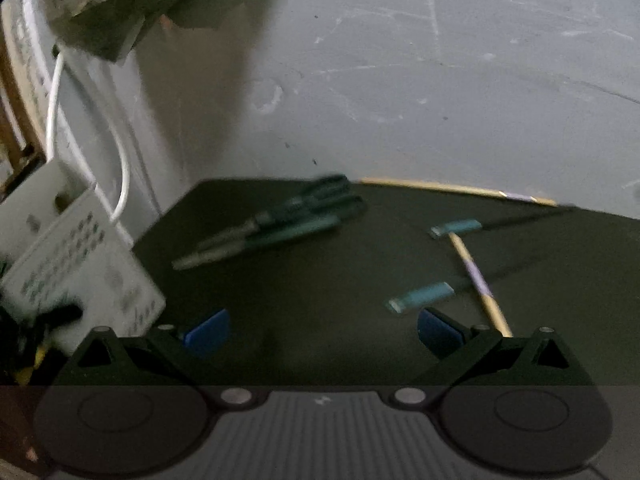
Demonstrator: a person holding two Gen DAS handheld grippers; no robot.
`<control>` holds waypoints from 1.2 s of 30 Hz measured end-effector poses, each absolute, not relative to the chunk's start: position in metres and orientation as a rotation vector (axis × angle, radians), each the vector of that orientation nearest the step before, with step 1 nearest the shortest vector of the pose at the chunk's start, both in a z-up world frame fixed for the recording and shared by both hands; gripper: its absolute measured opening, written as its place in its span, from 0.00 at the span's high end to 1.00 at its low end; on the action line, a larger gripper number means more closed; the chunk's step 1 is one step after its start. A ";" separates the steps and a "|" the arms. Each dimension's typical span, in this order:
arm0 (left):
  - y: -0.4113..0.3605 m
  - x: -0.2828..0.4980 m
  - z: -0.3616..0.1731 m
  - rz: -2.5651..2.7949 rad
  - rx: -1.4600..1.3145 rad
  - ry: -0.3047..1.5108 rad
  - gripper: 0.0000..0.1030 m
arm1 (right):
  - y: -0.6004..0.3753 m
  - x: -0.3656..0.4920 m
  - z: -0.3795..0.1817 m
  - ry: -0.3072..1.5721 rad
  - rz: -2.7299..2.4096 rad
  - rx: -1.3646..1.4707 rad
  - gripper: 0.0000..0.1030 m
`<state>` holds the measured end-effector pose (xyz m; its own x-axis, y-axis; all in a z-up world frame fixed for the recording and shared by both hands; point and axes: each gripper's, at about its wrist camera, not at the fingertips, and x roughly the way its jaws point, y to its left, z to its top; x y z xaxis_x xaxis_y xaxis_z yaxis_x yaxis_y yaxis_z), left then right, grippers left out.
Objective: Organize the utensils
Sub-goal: 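Move the open right tool back toward the scissors and chopsticks, then close the right tool on the green-handled knife on the table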
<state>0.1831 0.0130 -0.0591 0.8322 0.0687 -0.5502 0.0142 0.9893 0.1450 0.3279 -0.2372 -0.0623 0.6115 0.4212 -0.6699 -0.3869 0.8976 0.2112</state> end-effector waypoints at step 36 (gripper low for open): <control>0.071 0.179 -0.060 -0.164 0.193 0.568 0.24 | -0.147 0.405 -0.113 0.764 0.210 -0.075 0.54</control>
<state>0.1785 0.0715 -0.0600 0.8309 -0.1010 -0.5471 0.2069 0.9690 0.1353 0.4053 -0.1474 -0.1130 0.7024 0.1613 -0.6933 -0.2157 0.9764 0.0086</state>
